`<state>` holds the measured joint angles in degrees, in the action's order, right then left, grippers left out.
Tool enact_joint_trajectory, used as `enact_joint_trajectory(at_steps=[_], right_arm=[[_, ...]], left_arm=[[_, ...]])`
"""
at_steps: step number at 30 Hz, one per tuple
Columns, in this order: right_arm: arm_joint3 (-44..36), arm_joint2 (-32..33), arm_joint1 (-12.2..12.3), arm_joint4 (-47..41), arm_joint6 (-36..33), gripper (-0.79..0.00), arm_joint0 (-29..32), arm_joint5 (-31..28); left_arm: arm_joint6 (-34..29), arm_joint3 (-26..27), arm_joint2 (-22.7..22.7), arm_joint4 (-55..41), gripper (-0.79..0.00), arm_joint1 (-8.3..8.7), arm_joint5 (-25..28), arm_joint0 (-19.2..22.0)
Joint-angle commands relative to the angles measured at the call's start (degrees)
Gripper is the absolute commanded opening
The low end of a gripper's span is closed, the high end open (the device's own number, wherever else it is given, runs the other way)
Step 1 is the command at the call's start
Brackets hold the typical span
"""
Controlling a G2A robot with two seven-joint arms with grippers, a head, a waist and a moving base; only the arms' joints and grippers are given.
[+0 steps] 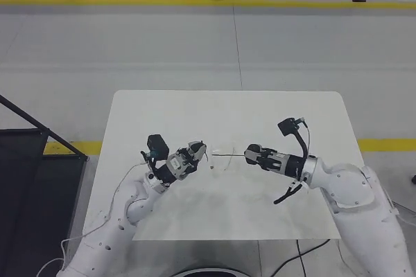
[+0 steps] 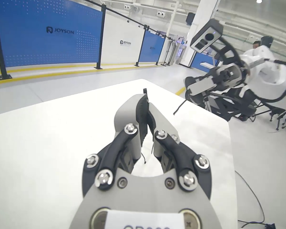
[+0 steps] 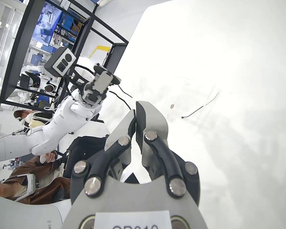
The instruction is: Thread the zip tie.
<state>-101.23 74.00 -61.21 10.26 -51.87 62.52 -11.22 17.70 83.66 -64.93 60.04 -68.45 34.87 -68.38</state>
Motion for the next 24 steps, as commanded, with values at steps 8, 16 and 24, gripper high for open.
enact_joint_trajectory(at_steps=[8,16,24], right_arm=[[-2.66,-0.36,0.08,-0.57,2.17,-0.785,1.42,0.47],[-2.88,-0.57,0.06,-0.75,3.76,-0.785,1.34,3.45],[-3.18,-0.72,0.12,-0.72,3.87,-0.785,1.27,5.55]], left_arm=[[8.44,-2.02,2.85,6.61,-0.785,-0.91,-2.67,0.89],[13.88,-3.56,4.08,11.03,-0.785,-1.47,-6.45,0.74],[16.64,-4.10,4.48,14.18,-0.785,-1.79,-9.97,0.51]])
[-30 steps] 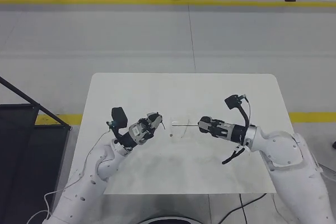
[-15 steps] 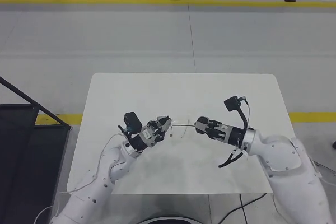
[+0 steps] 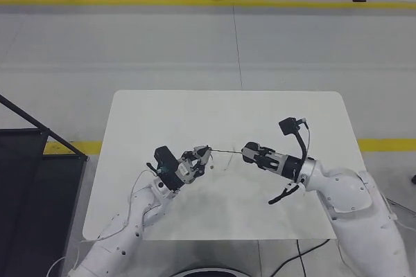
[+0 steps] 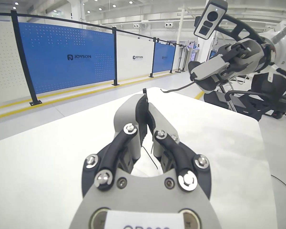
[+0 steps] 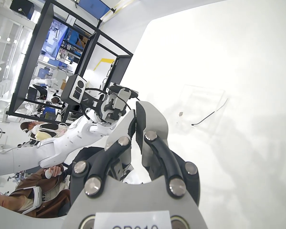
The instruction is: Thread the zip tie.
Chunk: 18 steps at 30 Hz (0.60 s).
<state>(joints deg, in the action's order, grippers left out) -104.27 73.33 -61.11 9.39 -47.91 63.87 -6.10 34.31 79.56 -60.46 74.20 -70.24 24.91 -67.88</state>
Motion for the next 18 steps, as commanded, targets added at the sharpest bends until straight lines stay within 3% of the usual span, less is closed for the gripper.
enact_joint_trajectory(at_steps=[1,18], right_arm=[[-0.27,-0.21,0.02,0.31,-0.37,-0.785,-0.16,0.71],[-1.71,-0.78,0.10,1.62,0.52,-0.785,-0.08,4.04]], left_arm=[[0.02,-0.01,0.01,0.02,-0.785,0.00,-0.01,0.00],[0.02,-0.01,0.01,0.02,-0.785,0.00,-0.01,0.00]])
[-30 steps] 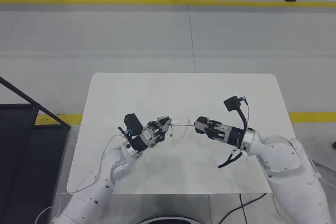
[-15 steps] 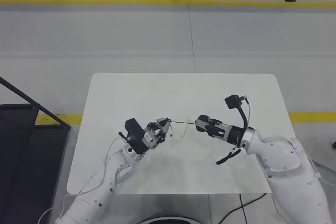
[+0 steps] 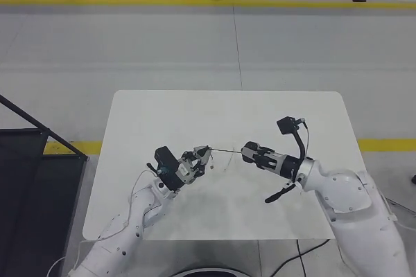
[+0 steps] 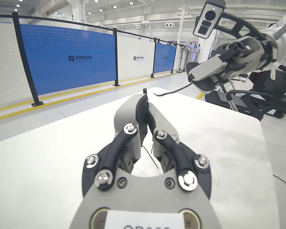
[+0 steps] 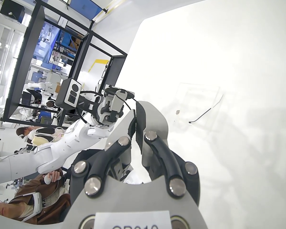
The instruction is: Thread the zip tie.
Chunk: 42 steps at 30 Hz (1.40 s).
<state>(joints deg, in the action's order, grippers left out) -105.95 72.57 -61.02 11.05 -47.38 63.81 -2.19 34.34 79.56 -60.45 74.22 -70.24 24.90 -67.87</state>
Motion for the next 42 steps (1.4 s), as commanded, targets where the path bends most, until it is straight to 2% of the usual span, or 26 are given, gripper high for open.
enact_joint_trajectory(at_steps=[1,42], right_arm=[[-0.05,-0.04,0.01,-0.03,-0.01,-0.785,-0.03,0.18],[1.56,-1.10,0.04,-0.93,-1.04,-0.785,-2.71,2.19]], left_arm=[[0.00,0.00,0.00,0.00,-0.785,0.00,0.00,0.00],[0.00,0.00,0.00,0.00,-0.785,0.00,0.00,0.00]])
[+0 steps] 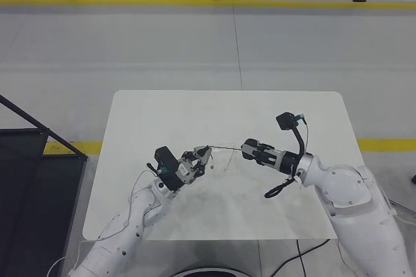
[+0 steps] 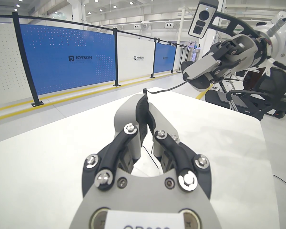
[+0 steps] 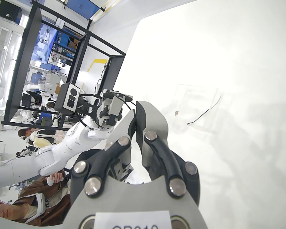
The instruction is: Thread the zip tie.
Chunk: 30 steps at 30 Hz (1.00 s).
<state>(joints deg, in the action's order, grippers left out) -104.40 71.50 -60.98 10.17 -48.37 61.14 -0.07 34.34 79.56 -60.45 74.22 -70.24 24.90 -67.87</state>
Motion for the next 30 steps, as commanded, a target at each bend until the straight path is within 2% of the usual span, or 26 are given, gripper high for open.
enact_joint_trajectory(at_steps=[1,30], right_arm=[[0.01,-0.09,0.00,0.01,-0.13,-0.785,-0.10,0.11],[0.09,-1.50,-0.10,0.25,-0.01,-0.785,-1.27,1.86]], left_arm=[[0.00,0.00,0.00,0.00,-0.785,0.00,0.00,0.00],[0.00,0.00,0.00,0.00,-0.785,0.00,0.00,0.00]])
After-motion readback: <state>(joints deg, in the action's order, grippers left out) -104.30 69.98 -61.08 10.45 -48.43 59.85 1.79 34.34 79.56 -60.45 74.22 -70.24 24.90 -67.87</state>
